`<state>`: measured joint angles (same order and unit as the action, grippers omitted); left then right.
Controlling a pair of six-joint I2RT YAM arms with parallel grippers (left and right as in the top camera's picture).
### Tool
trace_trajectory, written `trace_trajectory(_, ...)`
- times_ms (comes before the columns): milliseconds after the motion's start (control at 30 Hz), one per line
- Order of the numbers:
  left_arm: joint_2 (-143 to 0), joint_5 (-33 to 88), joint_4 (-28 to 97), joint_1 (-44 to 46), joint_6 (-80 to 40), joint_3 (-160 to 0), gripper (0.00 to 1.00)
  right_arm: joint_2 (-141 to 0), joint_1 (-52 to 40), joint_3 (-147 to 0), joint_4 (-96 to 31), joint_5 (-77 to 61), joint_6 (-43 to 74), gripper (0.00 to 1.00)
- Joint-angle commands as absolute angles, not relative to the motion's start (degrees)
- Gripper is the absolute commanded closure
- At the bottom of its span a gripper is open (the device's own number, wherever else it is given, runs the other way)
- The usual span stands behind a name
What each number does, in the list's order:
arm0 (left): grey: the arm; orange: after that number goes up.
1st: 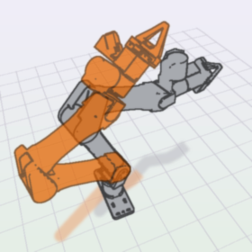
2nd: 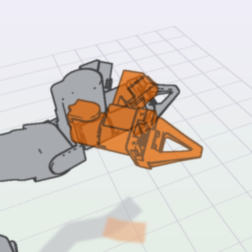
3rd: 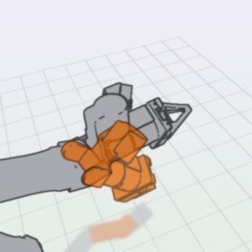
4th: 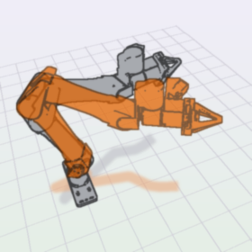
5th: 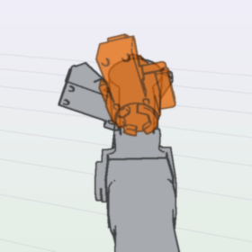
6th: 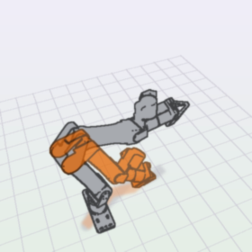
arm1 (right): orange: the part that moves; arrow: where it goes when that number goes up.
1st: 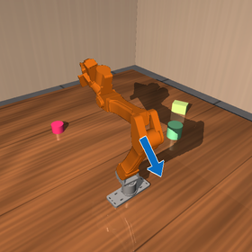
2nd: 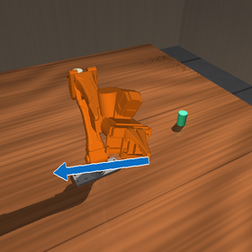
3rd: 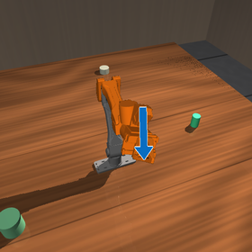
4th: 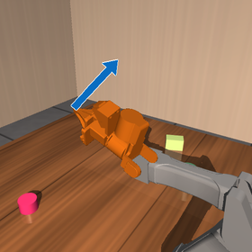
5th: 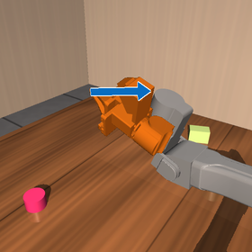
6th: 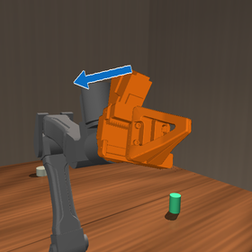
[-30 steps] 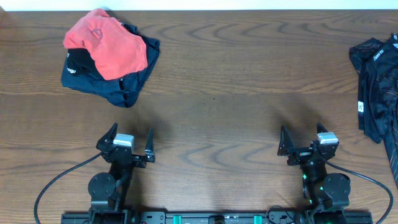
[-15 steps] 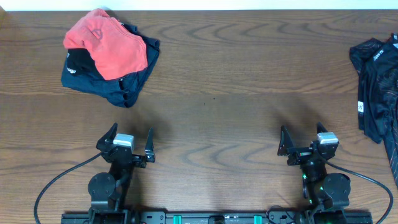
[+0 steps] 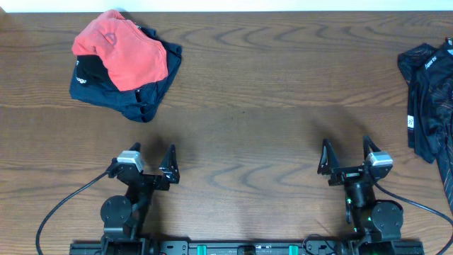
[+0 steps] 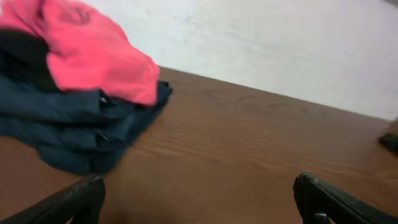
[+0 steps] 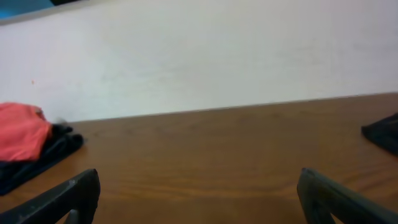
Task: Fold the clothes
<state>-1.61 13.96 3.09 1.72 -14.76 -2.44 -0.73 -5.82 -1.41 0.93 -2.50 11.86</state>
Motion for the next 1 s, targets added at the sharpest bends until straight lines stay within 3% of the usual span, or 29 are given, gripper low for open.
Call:
trace_trajectory(0, -4.1, 19.0, 4.5, 2.0, -20.7, -5.7, 0.02, -1.2, -5.0, -6.6, -1.6, -5.7, 13.7, 0.01)
trace_trajectory(200, -17.3, 18.8, 15.9, 2.0, -19.5, -19.7, 0.02, -11.4, -5.0, -17.6, -10.5, -6.3, 13.6, 0.01)
trace_trajectory(667, -64.0, 18.8, 53.7, 2.0, -14.5, -67.6, 0.02, -64.0, 0.5, -59.4, -42.4, -6.5, 12.7, 0.01)
trace_trajectory(967, -69.2, 21.1, 57.5, 2.0, -12.9, -74.5, 0.02, -84.8, 9.3, -78.0, -57.3, -0.4, 9.9, 0.01)
